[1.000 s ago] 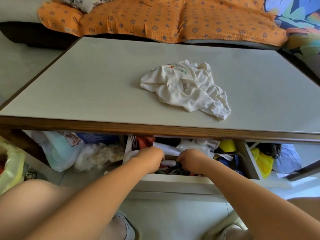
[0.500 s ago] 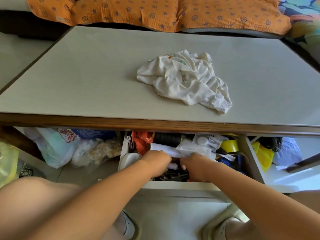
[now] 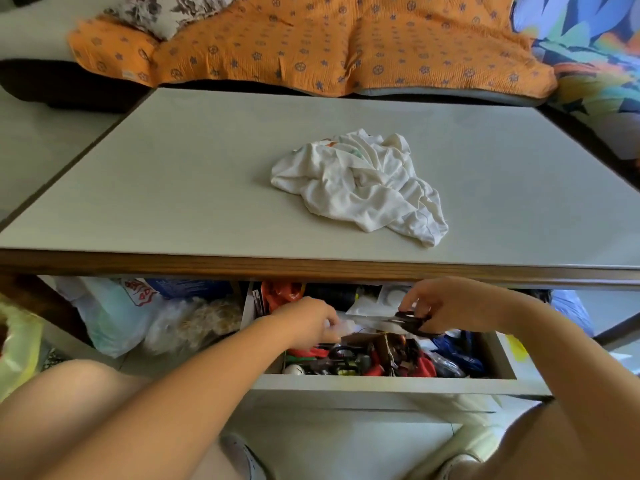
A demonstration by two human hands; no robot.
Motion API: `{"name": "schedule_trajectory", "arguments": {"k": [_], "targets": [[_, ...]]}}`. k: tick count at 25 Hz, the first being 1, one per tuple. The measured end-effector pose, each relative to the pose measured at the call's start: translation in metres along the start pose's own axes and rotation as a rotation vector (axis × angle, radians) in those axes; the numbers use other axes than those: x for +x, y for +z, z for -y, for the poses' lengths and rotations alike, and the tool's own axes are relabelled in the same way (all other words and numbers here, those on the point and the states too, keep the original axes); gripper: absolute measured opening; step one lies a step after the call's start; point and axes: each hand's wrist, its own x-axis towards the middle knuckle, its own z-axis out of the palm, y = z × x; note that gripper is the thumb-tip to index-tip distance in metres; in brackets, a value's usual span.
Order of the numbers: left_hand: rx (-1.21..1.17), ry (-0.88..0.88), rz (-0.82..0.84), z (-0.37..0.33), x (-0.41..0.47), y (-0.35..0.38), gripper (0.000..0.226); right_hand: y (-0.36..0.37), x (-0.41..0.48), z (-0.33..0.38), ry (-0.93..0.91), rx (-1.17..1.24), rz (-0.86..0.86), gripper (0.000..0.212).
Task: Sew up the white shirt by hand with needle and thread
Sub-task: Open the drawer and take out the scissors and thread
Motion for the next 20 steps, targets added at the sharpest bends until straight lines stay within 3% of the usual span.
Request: {"name": "schedule_trajectory", "arguments": {"k": [4,8,15,20], "targets": [[-0.182,-0.001,-0.095,-0.010,-0.029,-0.049,0.033,-0.023,-0.003,0.000,-0.025,0.392,-0.317,0.032],[-0.417,0.036,-0.199,-0.023,-0.041,-0.089,0.021,-0.041,0.017,0.006,-0.003,0.358,-0.595,0.030],[-0.932,0.085,-0.393,-0.016,-0.016,-0.127,0.018,-0.048,0.069,0.052,-0.103,0.188,-0.712,0.030],[-1.034,0.090,-0.457,-0.010,0.016,-0.140,0.021,-0.044,0.114,0.070,-0.183,0.129,-0.680,0.029]]}}
